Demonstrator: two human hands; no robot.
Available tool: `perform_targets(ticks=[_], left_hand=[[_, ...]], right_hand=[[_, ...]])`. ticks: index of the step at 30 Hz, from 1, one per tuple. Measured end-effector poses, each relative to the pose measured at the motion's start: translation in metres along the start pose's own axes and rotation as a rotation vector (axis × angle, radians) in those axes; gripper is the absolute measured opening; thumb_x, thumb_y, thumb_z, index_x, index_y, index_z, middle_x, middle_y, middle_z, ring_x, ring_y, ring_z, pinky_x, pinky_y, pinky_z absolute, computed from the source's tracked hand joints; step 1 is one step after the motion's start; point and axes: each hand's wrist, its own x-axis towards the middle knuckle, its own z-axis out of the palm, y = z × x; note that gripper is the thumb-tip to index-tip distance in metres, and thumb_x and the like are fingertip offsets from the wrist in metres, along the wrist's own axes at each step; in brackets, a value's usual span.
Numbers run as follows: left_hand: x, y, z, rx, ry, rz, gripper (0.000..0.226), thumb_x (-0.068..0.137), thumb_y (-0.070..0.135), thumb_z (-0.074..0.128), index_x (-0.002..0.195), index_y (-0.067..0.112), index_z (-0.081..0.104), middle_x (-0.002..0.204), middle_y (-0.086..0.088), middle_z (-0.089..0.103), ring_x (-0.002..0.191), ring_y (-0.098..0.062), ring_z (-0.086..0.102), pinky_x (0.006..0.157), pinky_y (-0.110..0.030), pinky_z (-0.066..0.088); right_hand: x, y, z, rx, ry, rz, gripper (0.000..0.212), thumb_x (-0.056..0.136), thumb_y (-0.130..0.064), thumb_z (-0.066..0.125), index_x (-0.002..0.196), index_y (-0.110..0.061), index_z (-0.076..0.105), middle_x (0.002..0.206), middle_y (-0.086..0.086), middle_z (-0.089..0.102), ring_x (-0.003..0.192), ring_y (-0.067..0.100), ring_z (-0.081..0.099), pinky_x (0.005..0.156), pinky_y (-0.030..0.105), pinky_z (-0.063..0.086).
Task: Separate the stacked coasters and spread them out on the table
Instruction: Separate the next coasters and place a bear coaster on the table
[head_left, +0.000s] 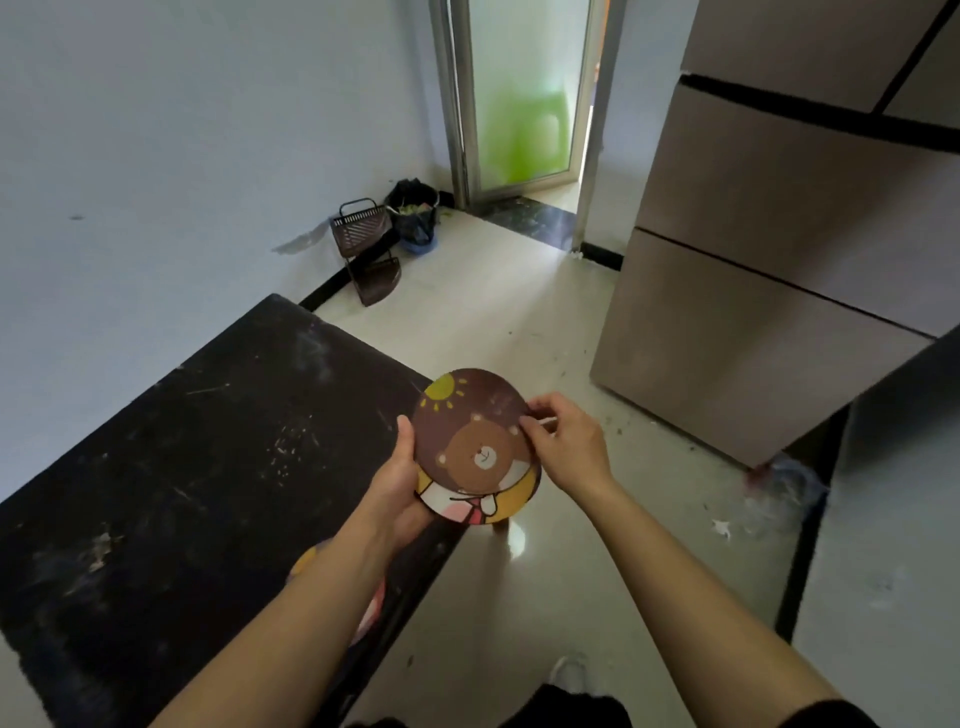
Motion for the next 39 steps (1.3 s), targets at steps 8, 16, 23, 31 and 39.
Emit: perform_targets(ticks=[8,16,23,31,39], left_hand=[[0.061,0.029,0.053,-0.064,0.157,0.13,0.065,0.099,0.056,0.03,0.12,0.004,0.063,0.117,-0.023,0.071,0.114,-0.04,0.064,0.097,-0.056,0.049],[0.143,0.061,0.044,-0.102,0.322,0.194,0.044,0.098,0.033,0.054,0.132,0.006,0.057,0.121,-0.021,0.07,0.109,-0.038,0.068,0.089,-0.056,0.055],[0.209,0.122,0.031,-0.233,0.494,0.275,0.042,0.097,0.031,0.057,0.131,0.005,0.058,0.123,-0.021,0.069,0.109,-0.039,0.067,0.095,-0.059,0.051],[0.22,0.168,0.004,-0.473,0.74,0.385,0.03,0.1,0.023,0.053,0.124,0.005,0.058,0.122,-0.02,0.067,0.105,-0.039,0.066,0.089,-0.057,0.054],[0.243,0.175,-0.001,-0.764,1.137,0.437,0.047,0.098,0.024,0.057,0.139,0.006,0.048,0.122,-0.016,0.062,0.096,-0.035,0.064,0.079,-0.046,0.054]], right_hand=[[0.092,0.007,-0.06,0.478,0.032,0.229,0.009,0.094,-0.018,0.063,0.102,-0.02,0.062,0.105,0.008,0.07,0.078,0.02,0.068,0.057,0.029,0.054],[0.2,-0.003,-0.041,0.671,-0.08,0.283,0.012,0.095,-0.006,0.06,0.095,-0.018,0.057,0.086,0.005,0.07,0.062,0.015,0.056,0.047,0.017,0.051],[0.321,-0.051,-0.002,0.616,-0.208,0.276,0.011,0.095,-0.008,0.061,0.102,-0.015,0.059,0.086,0.007,0.069,0.055,0.011,0.053,0.049,0.017,0.05],[0.393,-0.111,0.08,0.509,-0.459,0.267,0.02,0.094,-0.006,0.061,0.114,-0.009,0.057,0.086,0.008,0.066,0.054,0.012,0.051,0.05,0.018,0.051],[0.465,-0.15,0.181,0.293,-0.832,0.142,0.018,0.094,-0.008,0.062,0.112,-0.009,0.059,0.077,0.006,0.064,0.049,0.013,0.05,0.054,0.023,0.052]])
